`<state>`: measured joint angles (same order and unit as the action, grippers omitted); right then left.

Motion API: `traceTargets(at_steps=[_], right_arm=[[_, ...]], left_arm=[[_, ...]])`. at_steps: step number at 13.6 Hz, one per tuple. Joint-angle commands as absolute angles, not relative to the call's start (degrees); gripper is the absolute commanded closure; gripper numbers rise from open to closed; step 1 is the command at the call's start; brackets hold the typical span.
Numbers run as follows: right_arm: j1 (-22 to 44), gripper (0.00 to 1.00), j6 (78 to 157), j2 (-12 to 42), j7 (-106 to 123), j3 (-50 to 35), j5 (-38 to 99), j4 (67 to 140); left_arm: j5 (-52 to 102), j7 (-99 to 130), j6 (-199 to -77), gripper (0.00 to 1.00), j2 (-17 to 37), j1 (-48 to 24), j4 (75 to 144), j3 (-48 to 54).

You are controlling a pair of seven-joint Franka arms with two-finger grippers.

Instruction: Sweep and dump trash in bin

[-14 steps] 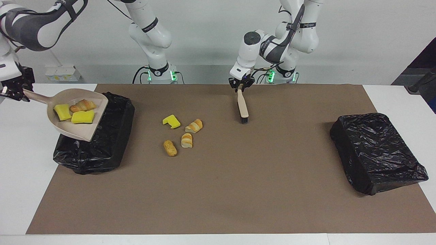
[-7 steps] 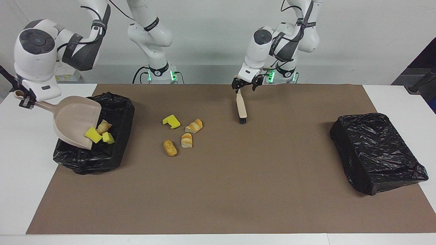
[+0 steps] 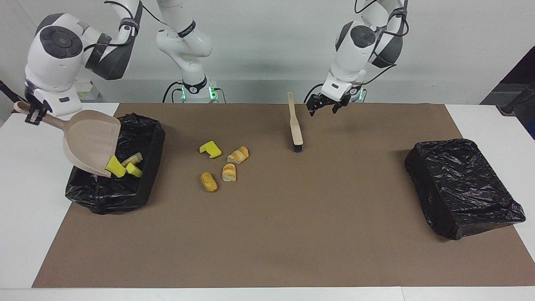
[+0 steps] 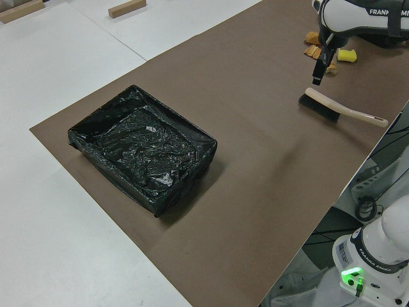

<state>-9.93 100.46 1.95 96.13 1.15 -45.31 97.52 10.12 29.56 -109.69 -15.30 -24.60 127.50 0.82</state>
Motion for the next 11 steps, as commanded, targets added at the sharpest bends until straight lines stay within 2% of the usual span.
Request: traceTargets(at_steps=[1, 3, 7, 9, 11], right_arm=[[-9.8, 1.00, 94.5, 0.3, 98.0, 0.4, -46.9, 92.9], [-8.1, 1.00, 85.6, 0.4, 98.0, -1.6, -46.1, 85.6], [-7.1, 1.00, 79.6, 0.4, 91.1, -11.1, -44.1, 82.6], [-7.3, 1.00, 80.3, 0.4, 82.3, -12.1, -34.5, 82.6], [-7.6, 1.00, 84.4, 0.3, 70.5, -11.8, -22.1, 83.2]], left_arm=[[9.9, 20.9, -106.4, 0.00, -14.1, -18.2, 122.5, 1.5], [9.4, 15.2, -105.0, 0.00, -13.2, -14.8, 119.7, 1.5], [4.5, 0.3, -97.7, 0.00, -11.8, -10.0, 112.8, 1.5], [4.4, -3.0, -95.5, 0.00, -11.6, -7.1, 109.6, 1.5], [4.2, -3.3, -92.2, 0.00, -10.6, -6.1, 105.6, 1.5]])
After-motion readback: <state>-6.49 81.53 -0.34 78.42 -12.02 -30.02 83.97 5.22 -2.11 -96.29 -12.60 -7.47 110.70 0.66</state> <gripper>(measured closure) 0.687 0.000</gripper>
